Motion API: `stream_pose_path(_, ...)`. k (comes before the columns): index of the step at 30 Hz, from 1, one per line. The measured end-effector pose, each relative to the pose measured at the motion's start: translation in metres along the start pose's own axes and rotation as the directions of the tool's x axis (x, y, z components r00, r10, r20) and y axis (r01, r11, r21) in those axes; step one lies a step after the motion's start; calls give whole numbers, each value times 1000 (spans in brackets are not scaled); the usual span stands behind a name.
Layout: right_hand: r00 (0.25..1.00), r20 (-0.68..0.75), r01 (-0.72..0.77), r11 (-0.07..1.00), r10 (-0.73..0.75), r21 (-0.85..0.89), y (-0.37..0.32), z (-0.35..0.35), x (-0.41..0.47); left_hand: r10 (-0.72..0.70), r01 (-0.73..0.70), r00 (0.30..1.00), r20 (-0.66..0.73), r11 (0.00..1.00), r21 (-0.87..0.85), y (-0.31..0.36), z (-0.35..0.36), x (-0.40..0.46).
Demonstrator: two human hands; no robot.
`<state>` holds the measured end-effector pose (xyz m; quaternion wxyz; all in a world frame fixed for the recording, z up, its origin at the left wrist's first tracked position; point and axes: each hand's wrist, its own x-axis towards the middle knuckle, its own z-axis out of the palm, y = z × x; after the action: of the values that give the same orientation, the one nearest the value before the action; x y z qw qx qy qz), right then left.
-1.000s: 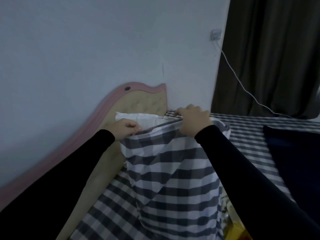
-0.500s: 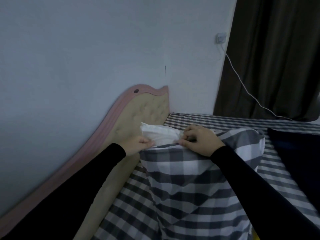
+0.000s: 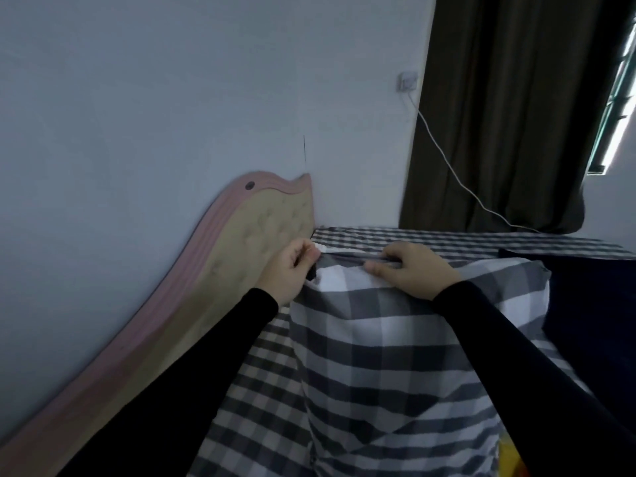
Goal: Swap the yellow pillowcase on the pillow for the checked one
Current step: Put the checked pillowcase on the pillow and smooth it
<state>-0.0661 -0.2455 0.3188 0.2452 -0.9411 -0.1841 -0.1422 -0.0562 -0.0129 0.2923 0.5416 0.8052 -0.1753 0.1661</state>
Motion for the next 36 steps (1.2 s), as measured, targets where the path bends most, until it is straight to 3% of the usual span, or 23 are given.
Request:
stream_pose_path(4,991,-81,106,994,-104,24,-22,5,8,-9,9,1000,-8,998,-66,12,10,-1)
stream_pose_path(7,992,-77,102,991,-95,86,-29,4,5,7,0,999,37,981,-196,22,7,-2)
stream_pose_path(10,993,87,53,970,-75,238,-23,-3,7,-27,131,968,250,903,-409,27,-6,6)
stream_pose_path(12,970,239,-50,916,-51,399,-17,-9,9,-64,289,888,455,848,-445,25,-15,13)
stream_pose_path(14,958,285,-103,913,-15,394,-15,-9,7,-136,316,829,543,915,-252,20,-15,17)
stream_pose_path(16,975,221,-78,922,-8,379,-17,-6,5,-165,273,851,499,950,-150,18,-11,20)
stream_pose_path(20,998,50,5,931,-25,364,-35,-20,8,6,89,937,349,963,-255,52,-17,25)
stream_pose_path(23,997,-76,46,852,-7,521,-50,-39,22,108,-35,955,276,966,-255,94,-27,42)
stream_pose_path(25,982,-191,71,914,7,400,-51,-41,33,73,-78,957,281,997,7,100,-28,50)
stream_pose_path(27,989,-135,-43,986,65,162,-41,-33,41,-50,-37,950,308,962,271,80,-30,56)
stream_pose_path(30,974,55,-223,973,219,66,-18,-9,43,-170,74,951,258,935,347,44,-28,58)
stream_pose_path(34,965,23,-263,962,262,81,-18,-5,49,41,-157,975,219,824,544,37,-17,39)
stream_pose_path(36,960,1,-279,960,279,11,-10,-17,48,28,-142,975,220,842,520,32,-19,28)
